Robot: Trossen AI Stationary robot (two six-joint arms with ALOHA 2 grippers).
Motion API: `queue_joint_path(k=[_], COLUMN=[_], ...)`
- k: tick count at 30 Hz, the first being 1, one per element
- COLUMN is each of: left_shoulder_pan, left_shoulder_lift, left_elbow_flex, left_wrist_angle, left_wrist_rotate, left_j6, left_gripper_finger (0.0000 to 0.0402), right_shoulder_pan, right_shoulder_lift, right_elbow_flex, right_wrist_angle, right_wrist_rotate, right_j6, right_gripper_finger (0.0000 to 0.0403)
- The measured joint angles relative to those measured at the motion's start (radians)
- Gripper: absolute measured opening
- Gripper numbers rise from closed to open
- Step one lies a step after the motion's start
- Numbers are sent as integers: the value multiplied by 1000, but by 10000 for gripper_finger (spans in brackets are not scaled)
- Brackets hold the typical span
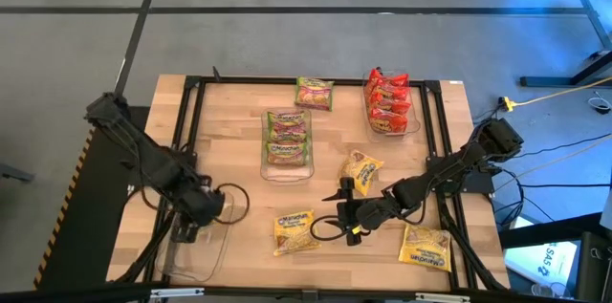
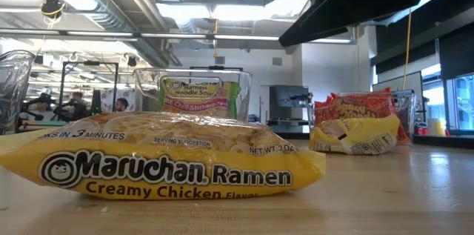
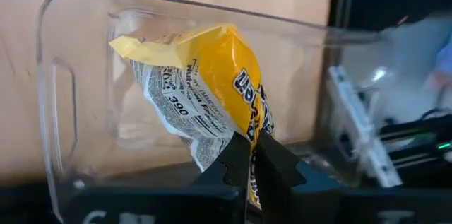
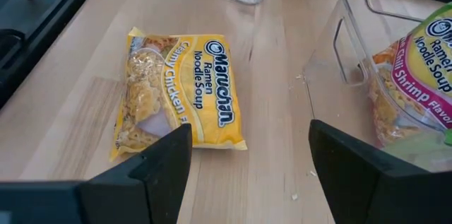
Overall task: Sort Maruchan noodles
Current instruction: Put the yellow noodle pack into the bottom left transparent bin
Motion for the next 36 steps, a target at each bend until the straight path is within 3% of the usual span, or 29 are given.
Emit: queue_joint_path(k=[8, 15, 26, 32, 36], left_shoulder_pan=[12, 19, 26, 48, 65], left_shoulder_lift=[131, 174, 172, 171, 171], left_elbow_flex=[0, -1, -5, -66, -96], left_wrist_angle=[-4, -8, -19, -26, -14], left_wrist_rotate=[-8, -132, -291, -322, -394], left_j6=[230, 437, 477, 539, 556], left_gripper_finger=[10, 10, 11, 12, 15], right_shoulder_pan=[0, 0, 0, 0, 0], right_shoulder_lift=[0, -1, -1, -1, -1], right_elbow_flex=[0, 0, 0, 0, 0], right_wrist_angle=[0, 2, 2, 3, 4], right_wrist_rotate=[3, 8, -5, -18, -18], right_j6=[19, 55, 73, 73, 74], right_gripper_finger=[253, 253, 253, 253, 253])
